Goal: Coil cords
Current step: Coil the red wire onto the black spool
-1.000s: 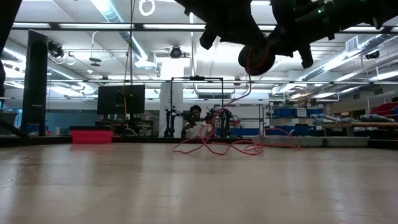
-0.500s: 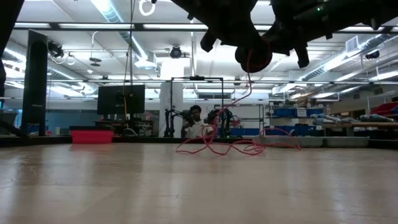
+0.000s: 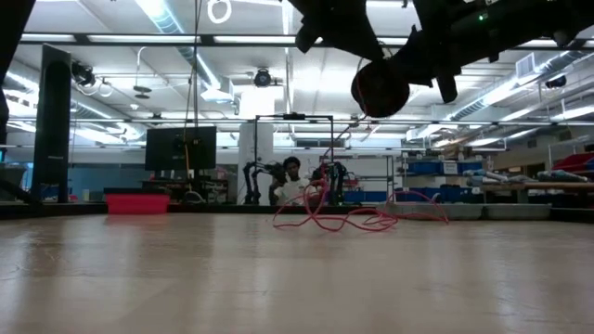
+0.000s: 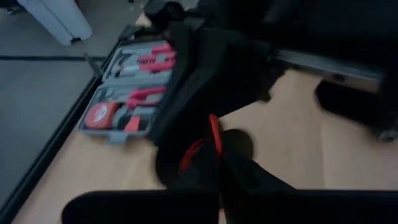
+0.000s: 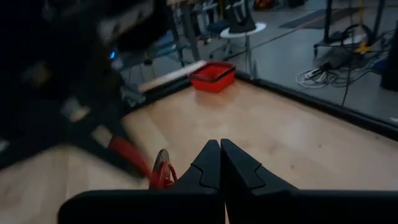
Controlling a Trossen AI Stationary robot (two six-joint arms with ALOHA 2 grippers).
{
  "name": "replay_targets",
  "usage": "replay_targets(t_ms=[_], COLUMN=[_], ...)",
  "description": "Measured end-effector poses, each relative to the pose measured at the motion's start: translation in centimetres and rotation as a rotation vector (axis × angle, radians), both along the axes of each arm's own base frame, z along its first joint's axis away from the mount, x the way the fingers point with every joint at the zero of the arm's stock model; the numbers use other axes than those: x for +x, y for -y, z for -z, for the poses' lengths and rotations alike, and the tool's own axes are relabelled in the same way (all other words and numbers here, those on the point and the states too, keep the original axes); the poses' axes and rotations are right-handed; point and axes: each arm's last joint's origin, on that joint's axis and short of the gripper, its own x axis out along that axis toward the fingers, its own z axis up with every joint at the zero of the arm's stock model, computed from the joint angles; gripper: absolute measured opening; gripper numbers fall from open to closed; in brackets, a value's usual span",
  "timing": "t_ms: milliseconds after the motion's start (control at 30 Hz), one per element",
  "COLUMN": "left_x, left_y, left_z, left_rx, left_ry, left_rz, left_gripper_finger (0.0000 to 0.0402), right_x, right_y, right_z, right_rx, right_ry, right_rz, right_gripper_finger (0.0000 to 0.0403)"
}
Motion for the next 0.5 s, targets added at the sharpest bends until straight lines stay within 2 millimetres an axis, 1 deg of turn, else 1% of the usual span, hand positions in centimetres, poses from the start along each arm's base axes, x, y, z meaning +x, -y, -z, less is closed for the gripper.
replay_targets(t_ms=[167,267,400,500], left_x=[-0.7,-1.1,-1.5,-1.5], left_y=[-0.2,-0.2,-0.2,-0.2], left_z=[-0.4,-0.4,-0.1,0.1], left_rx=[0.036,0.059,0.097,0.116], left_ry=[-0.119,-0.197,-0.268,-0.288], left_rz=[0.006,0.019,0.054,0.104], left_gripper_finger=[0.0001,0.0001,0.0001,0.0001], right_x=[-0.1,-0.1,-0.2,-0.2], right_y=[-0.2,-0.2,-0.3,-0.3], right_z=[0.3,0.2,0.1,0.0], right_rx=[-0.04,-0.048,-0.047,-0.041], right_ry=[-0.055,-0.056,-0.052,-0.043], right_rz=[-0.035,-0.044,-0.072,-0.085], right_gripper_finger=[0.0,0.0,0.0,0.0])
